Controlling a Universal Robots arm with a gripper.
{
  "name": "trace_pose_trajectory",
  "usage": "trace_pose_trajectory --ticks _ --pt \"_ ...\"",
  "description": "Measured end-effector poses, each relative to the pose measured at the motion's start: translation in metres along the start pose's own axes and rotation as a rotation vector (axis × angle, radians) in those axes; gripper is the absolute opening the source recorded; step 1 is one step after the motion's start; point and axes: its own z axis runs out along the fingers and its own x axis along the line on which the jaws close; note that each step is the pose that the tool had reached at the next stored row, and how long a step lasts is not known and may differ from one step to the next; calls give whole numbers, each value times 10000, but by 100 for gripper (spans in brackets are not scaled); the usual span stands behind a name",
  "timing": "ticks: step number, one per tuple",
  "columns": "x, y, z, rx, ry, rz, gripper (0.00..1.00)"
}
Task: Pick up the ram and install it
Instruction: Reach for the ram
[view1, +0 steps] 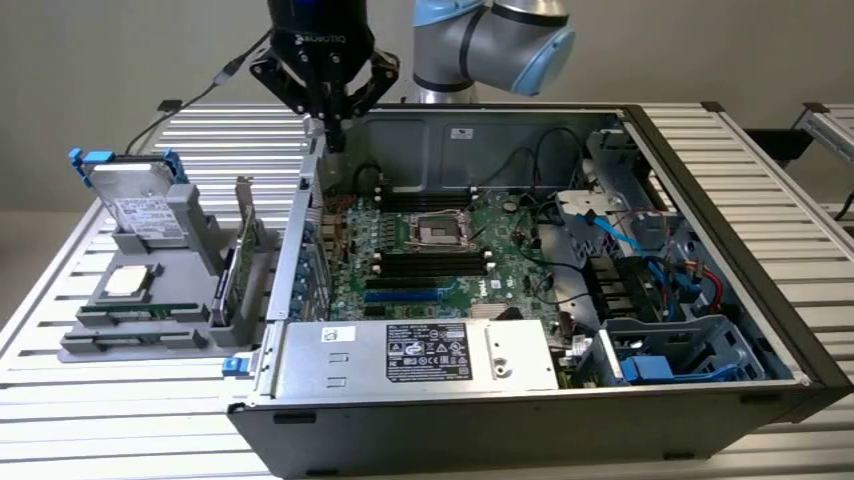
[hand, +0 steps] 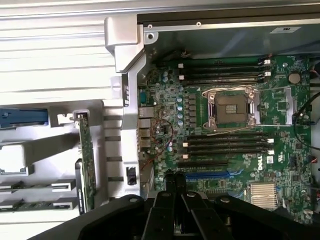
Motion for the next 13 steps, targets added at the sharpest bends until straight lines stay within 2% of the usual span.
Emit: trace_pose_trajectory --ticks 8,13 --pt "203 -90 57 2 32 1 10" --pt "374 -157 76 1 32 1 10"
